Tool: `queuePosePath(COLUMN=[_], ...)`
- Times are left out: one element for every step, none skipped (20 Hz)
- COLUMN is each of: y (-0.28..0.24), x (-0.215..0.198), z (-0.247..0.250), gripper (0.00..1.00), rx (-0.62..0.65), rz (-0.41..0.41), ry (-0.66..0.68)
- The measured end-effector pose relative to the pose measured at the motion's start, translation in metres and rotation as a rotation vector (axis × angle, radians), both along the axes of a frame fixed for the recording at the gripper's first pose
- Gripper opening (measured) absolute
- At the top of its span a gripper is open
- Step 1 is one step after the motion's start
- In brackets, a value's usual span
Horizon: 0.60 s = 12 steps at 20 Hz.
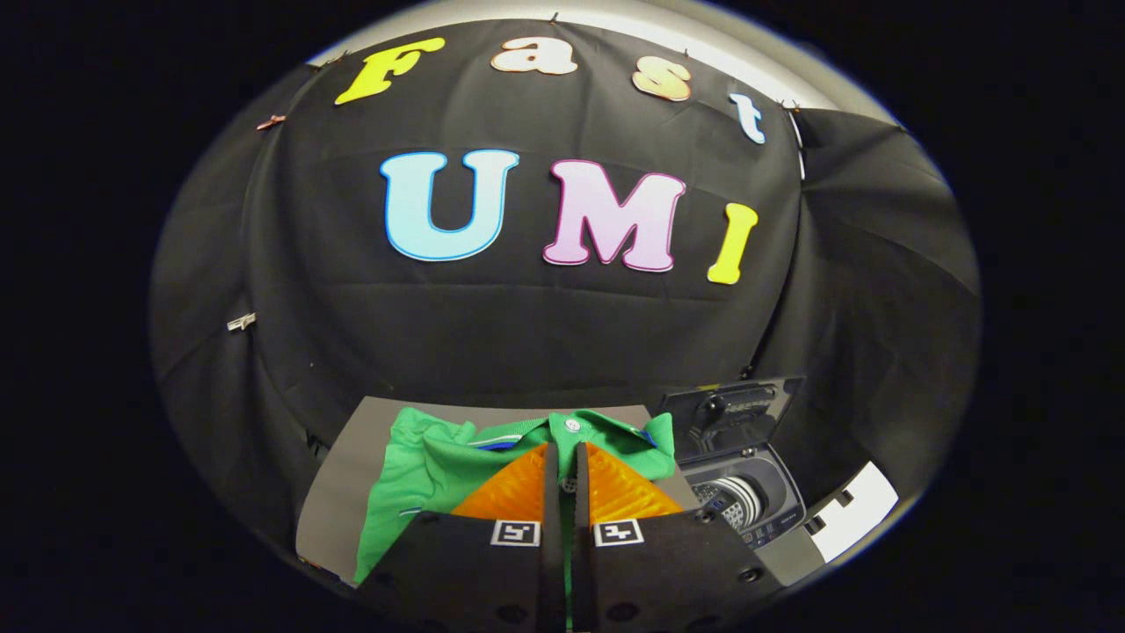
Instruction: Put the clothes into the washing machine and then close the washing machine lid.
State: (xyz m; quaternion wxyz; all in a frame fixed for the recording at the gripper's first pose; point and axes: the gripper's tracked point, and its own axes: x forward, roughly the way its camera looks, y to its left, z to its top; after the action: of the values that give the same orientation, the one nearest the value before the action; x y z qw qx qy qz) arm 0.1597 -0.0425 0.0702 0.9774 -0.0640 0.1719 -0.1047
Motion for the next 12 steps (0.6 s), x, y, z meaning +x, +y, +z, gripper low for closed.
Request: queuePosePath(y=[-0.005,-0.009,-0.015,-0.022,-0.029,-0.035,-0.041,-0.050,-0.059,-0.072,-0.085,-0.099], x=[-0.002,-0.004,-0.004,-0.005,-0.008,-0.010,-0.011,-0.011,-0.012,-0.012,-0.012,-0.012], z=[-0.001,0.002,0.005,0.007,0.009,0.014,0.021,0.025,0.029,0.033,0.038,0.041], gripper=[0.08,0.08,0.08,0.08,0.08,0.08,0.08,0.08,0.08,0.08,0.08,0.08], rx=[0.010,0.019,0.023,0.022,0.023,0.031,0.041,0.050,0.055,0.056,0.058,0.063], rz=[-0.010,-0.018,-0.022,-0.023,-0.022,-0.014,-0.005,0.000,0.015,0.019,0.026,0.029], ry=[-0.001,-0.007,-0.018,-0.022,-0.018,-0.026,-0.038,-0.038,-0.037,-0.033,-0.039,-0.037])
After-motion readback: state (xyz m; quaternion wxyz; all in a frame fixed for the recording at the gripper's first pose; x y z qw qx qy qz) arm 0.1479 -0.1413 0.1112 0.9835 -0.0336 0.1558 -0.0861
